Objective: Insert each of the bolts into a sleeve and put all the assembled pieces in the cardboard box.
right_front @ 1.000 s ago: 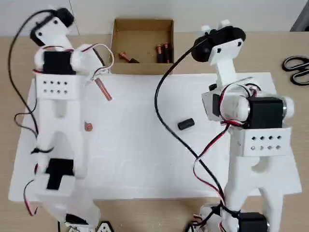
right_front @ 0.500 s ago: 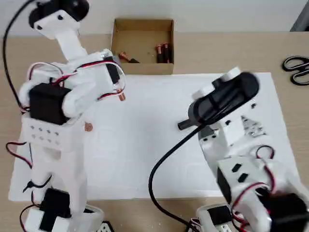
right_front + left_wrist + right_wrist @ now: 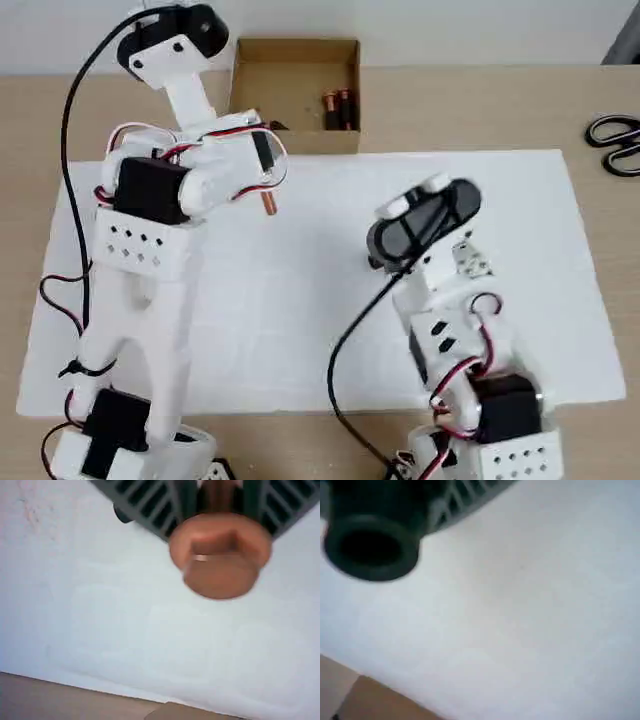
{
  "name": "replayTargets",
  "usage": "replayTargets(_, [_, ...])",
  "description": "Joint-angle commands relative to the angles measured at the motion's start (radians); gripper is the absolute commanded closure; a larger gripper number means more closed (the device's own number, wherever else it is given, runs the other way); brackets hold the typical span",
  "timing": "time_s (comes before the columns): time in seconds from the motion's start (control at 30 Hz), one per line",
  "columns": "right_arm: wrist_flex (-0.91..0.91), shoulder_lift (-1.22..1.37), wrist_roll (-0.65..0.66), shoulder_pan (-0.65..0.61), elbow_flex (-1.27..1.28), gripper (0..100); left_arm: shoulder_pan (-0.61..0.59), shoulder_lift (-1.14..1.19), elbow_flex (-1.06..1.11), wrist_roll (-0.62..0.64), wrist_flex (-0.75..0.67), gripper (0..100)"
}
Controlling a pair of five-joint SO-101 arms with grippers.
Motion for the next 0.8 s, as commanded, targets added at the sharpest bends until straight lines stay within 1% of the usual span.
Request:
replayTargets(0.0, [-0.074,-0.153,-0.143,-0.039,0.135,99.4,0.038,-0.044,0.015,-0.008,-0.032,100])
replayTargets(0.07, [-0.128,-0.245,-0.230,-0.047,0.212,99.4,0.086,-0.046,0.038,-0.012,-0.032,100])
replayTargets(0.13, [-0.186,-0.321,-0.287,-0.047,0.292,99.5,0.150,-0.044,0.070,-0.043,-0.041,100])
replayTargets(0.2, [-0.205,-0.372,-0.315,-0.047,0.358,99.5,0.198,-0.051,0.099,-0.091,-0.100,100])
replayTargets(0.3, [-0.205,-0.390,-0.356,-0.051,0.416,99.5,0.219,-0.054,0.105,-0.100,-0.224,100])
replayTargets(0.37, [-0.205,-0.389,-0.370,-0.079,0.439,99.5,0.235,-0.064,0.107,-0.100,-0.284,100])
replayTargets(0.43, [-0.205,-0.389,-0.371,-0.122,0.450,99.5,0.258,-0.092,0.111,-0.101,-0.307,100])
replayTargets(0.57, [-0.205,-0.389,-0.371,-0.151,0.456,99.5,0.281,-0.180,0.111,-0.106,-0.310,100])
replayTargets(0.77, [-0.203,-0.389,-0.371,-0.151,0.459,99.5,0.273,-0.445,0.130,-0.107,-0.299,100])
